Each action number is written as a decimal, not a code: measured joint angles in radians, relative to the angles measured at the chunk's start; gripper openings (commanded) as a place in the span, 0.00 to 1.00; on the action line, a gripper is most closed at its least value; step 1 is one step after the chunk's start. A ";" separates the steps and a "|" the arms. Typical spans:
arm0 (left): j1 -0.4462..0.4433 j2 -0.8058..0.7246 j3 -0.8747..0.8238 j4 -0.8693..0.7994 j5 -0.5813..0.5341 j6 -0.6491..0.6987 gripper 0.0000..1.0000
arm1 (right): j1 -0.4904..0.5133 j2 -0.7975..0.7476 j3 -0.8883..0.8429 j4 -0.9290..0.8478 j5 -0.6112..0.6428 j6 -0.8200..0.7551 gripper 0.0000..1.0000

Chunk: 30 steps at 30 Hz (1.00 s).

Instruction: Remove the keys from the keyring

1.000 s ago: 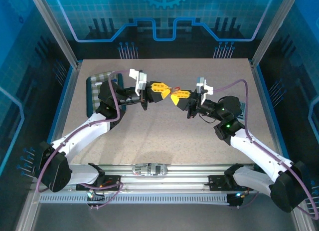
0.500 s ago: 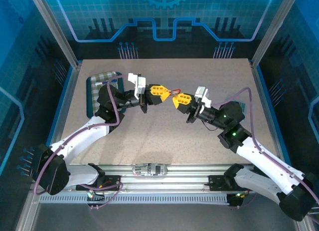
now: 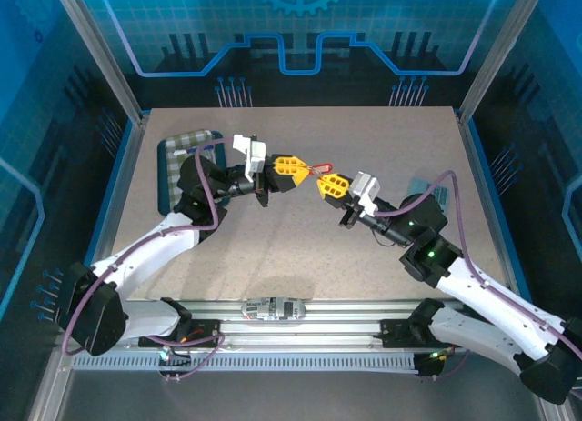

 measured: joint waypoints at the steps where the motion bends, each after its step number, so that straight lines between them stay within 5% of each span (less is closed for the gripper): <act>1: -0.003 -0.006 0.000 -0.025 -0.003 0.014 0.00 | 0.004 0.000 0.002 -0.011 0.012 -0.014 0.00; 14: -0.056 -0.084 0.050 -0.320 -0.073 0.233 0.00 | 0.080 0.013 0.060 -0.092 0.120 -0.167 0.00; 30: -0.065 -0.112 0.080 -0.475 -0.121 0.324 0.00 | 0.180 0.042 0.087 -0.134 0.320 -0.319 0.00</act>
